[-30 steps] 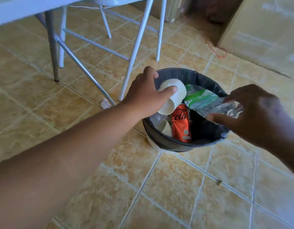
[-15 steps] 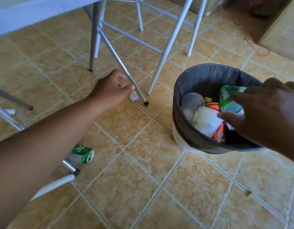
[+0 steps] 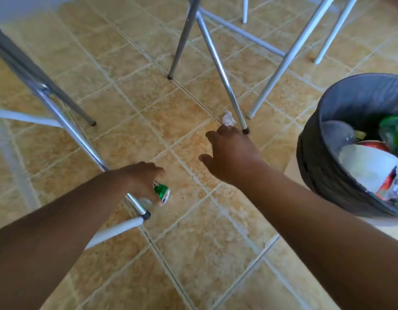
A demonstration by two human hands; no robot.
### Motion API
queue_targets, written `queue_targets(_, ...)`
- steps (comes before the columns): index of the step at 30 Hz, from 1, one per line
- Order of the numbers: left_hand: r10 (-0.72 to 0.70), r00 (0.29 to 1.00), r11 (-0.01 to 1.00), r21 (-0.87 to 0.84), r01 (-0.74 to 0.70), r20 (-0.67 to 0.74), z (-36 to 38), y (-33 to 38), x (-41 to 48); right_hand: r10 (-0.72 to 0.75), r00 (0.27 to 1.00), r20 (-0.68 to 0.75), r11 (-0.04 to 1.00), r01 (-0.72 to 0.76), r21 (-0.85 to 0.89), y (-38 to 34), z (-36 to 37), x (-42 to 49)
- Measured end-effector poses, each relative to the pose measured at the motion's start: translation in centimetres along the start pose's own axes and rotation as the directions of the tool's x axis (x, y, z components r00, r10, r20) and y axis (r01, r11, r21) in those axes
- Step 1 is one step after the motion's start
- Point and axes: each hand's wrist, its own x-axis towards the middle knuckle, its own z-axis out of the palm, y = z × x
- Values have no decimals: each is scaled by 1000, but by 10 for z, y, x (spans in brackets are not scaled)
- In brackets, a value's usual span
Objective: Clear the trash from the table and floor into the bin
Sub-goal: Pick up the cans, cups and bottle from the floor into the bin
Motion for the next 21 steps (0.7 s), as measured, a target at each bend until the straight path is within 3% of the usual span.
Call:
queue_targets(5,62,996,957,288,-39,-70,21,-11,11,142,981,136,989,-147,28,18,60,58)
queue_targets(8,93,989,955,292,-55,-119,21,-13,18,158,973,171,987,-153,-38,33,72,83)
queue_targets(10,105,978,975,213,-65,-180,19,-14,24,172,966,195,983,-156,-92,44,75,99)
queue_targets(14,61,942,988,-115,-104,-331,6,-8,34,198,938,285,975,-159,-155,61,85,135)
queue_targets(21,-66,899,838,-513,-186,-433,-8,8,39,209,858,468,967,-112,-227,80,95,159)
